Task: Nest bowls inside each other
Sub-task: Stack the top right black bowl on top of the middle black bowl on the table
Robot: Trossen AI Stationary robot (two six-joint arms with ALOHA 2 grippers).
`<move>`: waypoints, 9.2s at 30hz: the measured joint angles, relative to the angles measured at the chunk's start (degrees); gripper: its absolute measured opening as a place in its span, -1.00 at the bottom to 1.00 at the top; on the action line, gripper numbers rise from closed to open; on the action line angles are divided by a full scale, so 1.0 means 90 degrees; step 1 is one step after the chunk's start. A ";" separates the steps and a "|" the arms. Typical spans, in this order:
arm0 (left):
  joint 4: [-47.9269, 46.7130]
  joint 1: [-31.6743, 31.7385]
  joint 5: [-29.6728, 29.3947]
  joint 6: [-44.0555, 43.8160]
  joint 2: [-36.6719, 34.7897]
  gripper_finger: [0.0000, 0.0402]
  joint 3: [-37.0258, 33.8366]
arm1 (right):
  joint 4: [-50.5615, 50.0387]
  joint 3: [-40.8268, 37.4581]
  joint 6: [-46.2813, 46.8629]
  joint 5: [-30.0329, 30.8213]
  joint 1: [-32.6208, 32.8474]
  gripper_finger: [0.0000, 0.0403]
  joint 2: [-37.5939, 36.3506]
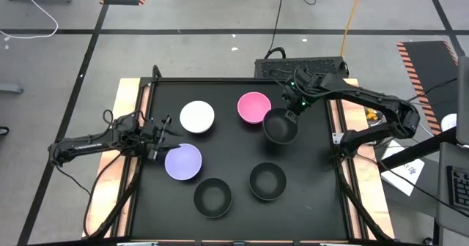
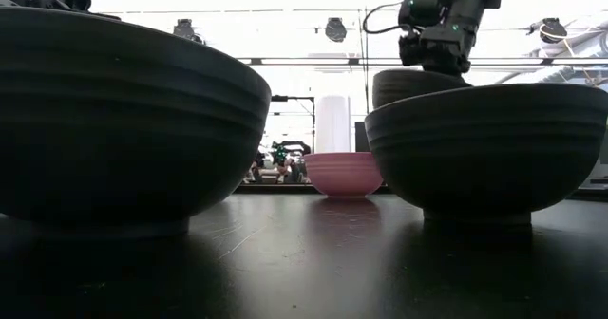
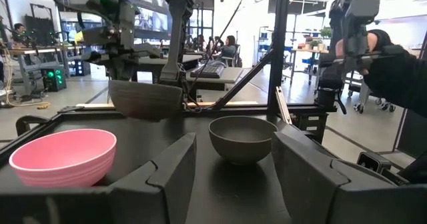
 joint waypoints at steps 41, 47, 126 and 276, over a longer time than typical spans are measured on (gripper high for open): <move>-0.0012 -0.0001 -0.0017 -0.0008 0.0000 0.00 0.0000 | -0.0074 0.1076 0.2326 0.0337 0.4032 -1.00 0.0536; -0.0051 -0.0001 -0.0015 -0.0107 0.0000 0.00 0.0000 | -0.0359 0.1130 0.2662 0.0470 0.4280 -1.00 0.0831; -0.0240 -0.0002 0.0185 -0.0010 0.0000 0.00 0.0000 | 0.0340 0.0684 0.3674 0.0432 0.4583 -1.00 0.2300; -0.0211 -0.0003 0.0160 -0.0139 0.0000 0.00 -0.0002 | 0.1180 0.0677 0.2688 -0.0023 0.4107 -1.00 0.1603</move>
